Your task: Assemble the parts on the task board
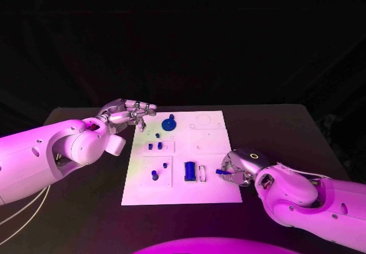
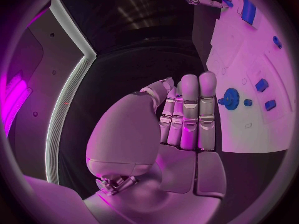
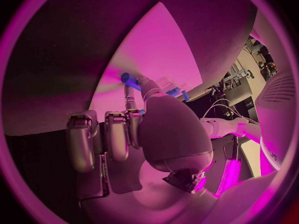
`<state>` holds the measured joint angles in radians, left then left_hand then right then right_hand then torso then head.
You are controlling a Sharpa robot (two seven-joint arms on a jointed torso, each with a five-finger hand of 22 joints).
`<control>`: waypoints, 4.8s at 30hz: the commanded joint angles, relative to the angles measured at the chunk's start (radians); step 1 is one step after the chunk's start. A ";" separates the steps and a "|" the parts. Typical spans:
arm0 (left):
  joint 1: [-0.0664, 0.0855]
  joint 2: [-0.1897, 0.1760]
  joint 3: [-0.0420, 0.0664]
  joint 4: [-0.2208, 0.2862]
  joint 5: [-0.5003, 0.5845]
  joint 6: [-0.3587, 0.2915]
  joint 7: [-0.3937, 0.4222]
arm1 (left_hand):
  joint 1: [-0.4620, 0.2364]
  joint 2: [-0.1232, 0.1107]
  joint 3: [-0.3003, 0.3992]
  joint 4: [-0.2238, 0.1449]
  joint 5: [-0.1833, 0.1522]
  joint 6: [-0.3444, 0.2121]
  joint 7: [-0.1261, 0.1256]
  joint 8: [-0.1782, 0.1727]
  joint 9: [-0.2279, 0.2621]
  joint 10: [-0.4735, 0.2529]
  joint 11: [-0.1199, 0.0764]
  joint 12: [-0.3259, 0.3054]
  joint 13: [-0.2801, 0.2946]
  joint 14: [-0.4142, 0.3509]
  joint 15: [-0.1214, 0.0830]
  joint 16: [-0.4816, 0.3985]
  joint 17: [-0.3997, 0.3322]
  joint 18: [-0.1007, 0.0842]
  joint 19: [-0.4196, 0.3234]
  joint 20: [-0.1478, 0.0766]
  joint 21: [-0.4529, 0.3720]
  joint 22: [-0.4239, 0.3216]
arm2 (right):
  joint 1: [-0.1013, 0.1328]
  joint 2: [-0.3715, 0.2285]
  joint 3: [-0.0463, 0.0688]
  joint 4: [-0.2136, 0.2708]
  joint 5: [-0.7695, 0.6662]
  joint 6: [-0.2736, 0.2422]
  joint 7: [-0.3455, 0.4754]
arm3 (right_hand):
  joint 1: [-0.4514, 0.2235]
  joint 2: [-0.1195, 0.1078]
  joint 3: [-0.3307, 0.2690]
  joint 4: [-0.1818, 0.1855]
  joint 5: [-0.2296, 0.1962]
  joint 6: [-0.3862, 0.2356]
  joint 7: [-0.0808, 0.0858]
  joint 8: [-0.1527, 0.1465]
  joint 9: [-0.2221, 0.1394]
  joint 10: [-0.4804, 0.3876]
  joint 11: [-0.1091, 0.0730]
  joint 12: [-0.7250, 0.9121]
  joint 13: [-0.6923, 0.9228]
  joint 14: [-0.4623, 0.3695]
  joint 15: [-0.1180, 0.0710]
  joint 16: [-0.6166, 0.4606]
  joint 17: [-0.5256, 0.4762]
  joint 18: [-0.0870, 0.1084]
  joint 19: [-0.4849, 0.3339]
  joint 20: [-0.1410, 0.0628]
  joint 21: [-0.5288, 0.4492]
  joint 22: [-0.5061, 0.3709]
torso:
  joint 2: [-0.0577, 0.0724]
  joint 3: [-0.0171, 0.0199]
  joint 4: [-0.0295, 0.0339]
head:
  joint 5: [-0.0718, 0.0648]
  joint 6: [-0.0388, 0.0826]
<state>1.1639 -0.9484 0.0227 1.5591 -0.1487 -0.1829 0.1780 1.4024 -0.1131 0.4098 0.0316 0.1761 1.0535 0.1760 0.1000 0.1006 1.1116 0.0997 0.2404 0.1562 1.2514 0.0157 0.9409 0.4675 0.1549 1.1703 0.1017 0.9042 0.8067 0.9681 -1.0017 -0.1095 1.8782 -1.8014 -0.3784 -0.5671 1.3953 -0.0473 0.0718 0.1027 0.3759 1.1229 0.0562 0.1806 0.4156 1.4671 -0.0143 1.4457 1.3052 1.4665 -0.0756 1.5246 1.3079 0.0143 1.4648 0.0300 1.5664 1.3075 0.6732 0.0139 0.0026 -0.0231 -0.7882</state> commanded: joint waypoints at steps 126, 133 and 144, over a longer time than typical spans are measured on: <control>-0.015 0.191 -0.021 -0.259 0.244 -0.123 0.224 | -0.535 0.113 -0.322 -0.032 -0.064 -0.454 -0.052 -0.100 -0.101 -0.479 0.026 -0.240 -0.156 -0.671 0.096 -0.941 -0.467 -0.052 -0.686 0.085 -0.831 -0.648 | 0.213 0.273 0.018 -0.624 1.581 -0.006 0.850 | -0.514 0.047 -0.072 -0.016 -0.245 -0.524 0.051 -0.181 -0.335 -0.811 0.111 -1.446 -1.305 -0.650 0.076 -0.713 -0.600 0.105 -0.895 0.128 -1.566 -1.094 | -0.117 -0.0409 -0.0168 | 0.014 0.157; -0.037 0.186 -0.021 -0.197 0.222 -0.230 0.251 | -0.758 0.113 -0.410 -0.032 -0.092 -0.609 -0.084 -0.100 -0.101 -0.641 -0.006 -0.240 -0.156 -0.820 0.067 -0.941 -0.467 -0.071 -0.810 0.037 -0.904 -0.689 | 0.176 0.259 0.043 -0.537 1.642 -0.113 0.916 | -0.740 0.047 -0.072 -0.103 -0.279 -0.678 0.023 -0.181 -0.416 -0.980 0.086 -1.446 -1.305 -0.859 0.076 -0.922 -0.782 0.087 -1.042 0.088 -1.566 -1.149 | -0.129 -0.0146 -0.0030 | 0.023 0.187; -0.099 0.172 -0.022 -0.030 0.163 -0.517 0.324 | -0.992 0.113 -0.410 -0.032 -0.176 -0.771 -0.176 -0.100 -0.101 -0.812 -0.100 -0.240 -0.156 -0.977 -0.016 -0.941 -0.467 -0.155 -0.941 -0.013 -0.904 -0.732 | 0.093 0.226 0.102 -0.335 1.783 -0.359 1.067 | -0.979 0.047 -0.072 -0.103 -0.376 -0.840 -0.056 -0.181 -0.416 -1.158 0.014 -1.446 -1.305 -1.081 0.076 -1.142 -0.974 -0.014 -1.196 0.044 -1.566 -1.207 | -0.129 -0.0139 -0.0026 | 0.023 0.188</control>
<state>1.0670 -0.7753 -0.0009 1.5172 0.0565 -0.5661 0.4444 0.5537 -0.0008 0.0153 0.0038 0.0330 0.3823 0.0498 0.0067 0.0033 0.4040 0.0544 0.0058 0.0029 0.3702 0.0310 0.0072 0.0025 0.0784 0.3090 0.1190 0.0112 0.1010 1.0641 -0.7732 -0.0094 1.5323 -0.0875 -0.6230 0.4129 0.5627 -0.0003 0.0021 0.0133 0.0595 0.3824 0.0267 0.0071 0.0090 0.4185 0.0179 0.0060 0.0045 0.5210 0.0029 0.5176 0.4515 0.0966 0.3632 0.1013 0.0058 0.1361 0.5445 -0.0008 -0.0005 0.0000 -0.6002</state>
